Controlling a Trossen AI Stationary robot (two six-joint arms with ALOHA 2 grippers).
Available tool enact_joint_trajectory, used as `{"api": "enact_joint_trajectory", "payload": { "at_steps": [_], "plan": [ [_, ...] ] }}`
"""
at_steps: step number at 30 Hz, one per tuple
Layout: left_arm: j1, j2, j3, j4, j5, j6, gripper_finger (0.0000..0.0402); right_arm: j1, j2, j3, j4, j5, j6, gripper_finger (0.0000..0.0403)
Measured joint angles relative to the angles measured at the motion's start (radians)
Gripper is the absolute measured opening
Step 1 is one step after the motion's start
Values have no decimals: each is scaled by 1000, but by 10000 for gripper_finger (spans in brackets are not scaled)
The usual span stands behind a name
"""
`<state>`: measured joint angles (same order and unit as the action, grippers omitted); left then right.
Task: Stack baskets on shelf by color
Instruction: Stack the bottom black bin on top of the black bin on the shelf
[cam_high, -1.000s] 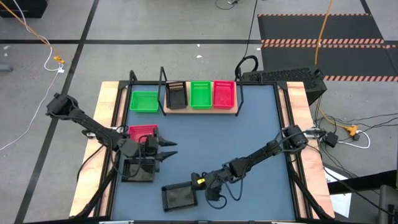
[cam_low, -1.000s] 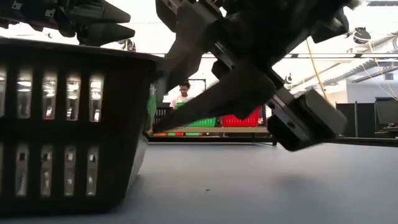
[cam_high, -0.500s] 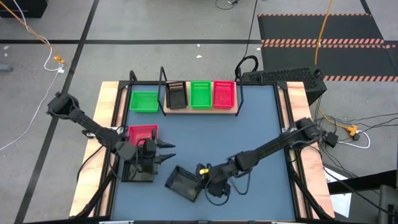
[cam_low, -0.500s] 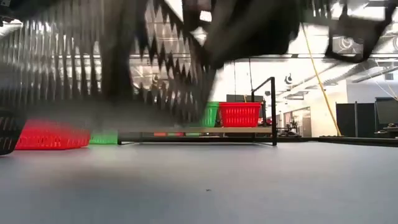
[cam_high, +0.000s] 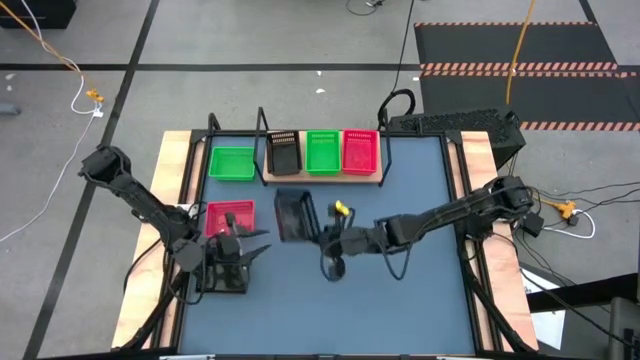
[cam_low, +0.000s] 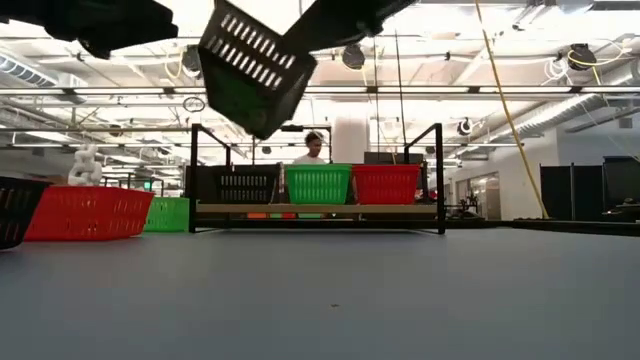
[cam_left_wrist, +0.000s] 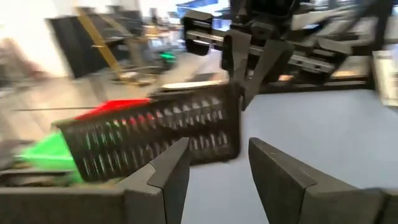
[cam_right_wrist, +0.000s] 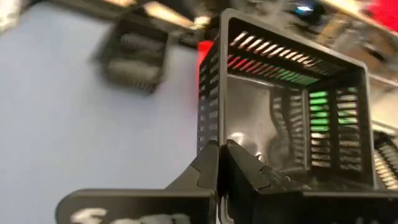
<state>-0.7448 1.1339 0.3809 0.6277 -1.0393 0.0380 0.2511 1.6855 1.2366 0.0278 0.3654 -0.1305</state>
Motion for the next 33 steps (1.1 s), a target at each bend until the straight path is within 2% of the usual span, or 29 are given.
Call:
{"api": "enact_joint_trajectory", "payload": {
  "at_steps": [3,6,10,14,17,19,22,26,29,33],
  "plan": [
    [-6,-1,0,5,-146,33,168,-66,12,0,79,-32,35,6],
    [5,-1,0,0,-230,37,168,-129,33,0,173,-51,48,6],
    [18,-1,0,-34,-236,3,168,-204,47,39,251,-53,67,6],
    [31,-1,0,-97,-237,-41,168,-276,96,151,220,-52,43,6],
    [62,-2,0,-138,-267,6,168,-320,169,264,160,-54,23,7],
    [110,-1,0,-152,-293,74,168,-347,228,328,138,-56,7,7],
    [214,-13,0,-153,-295,127,168,-385,295,388,11,-52,-47,7],
    [363,-16,0,-186,-293,68,168,-429,317,390,-92,-55,-117,13],
    [468,-16,0,-210,-240,50,168,-455,314,391,-138,-52,-195,17],
    [618,-16,0,-150,-136,126,168,-488,319,391,-131,-66,-243,15]
  ]
}}
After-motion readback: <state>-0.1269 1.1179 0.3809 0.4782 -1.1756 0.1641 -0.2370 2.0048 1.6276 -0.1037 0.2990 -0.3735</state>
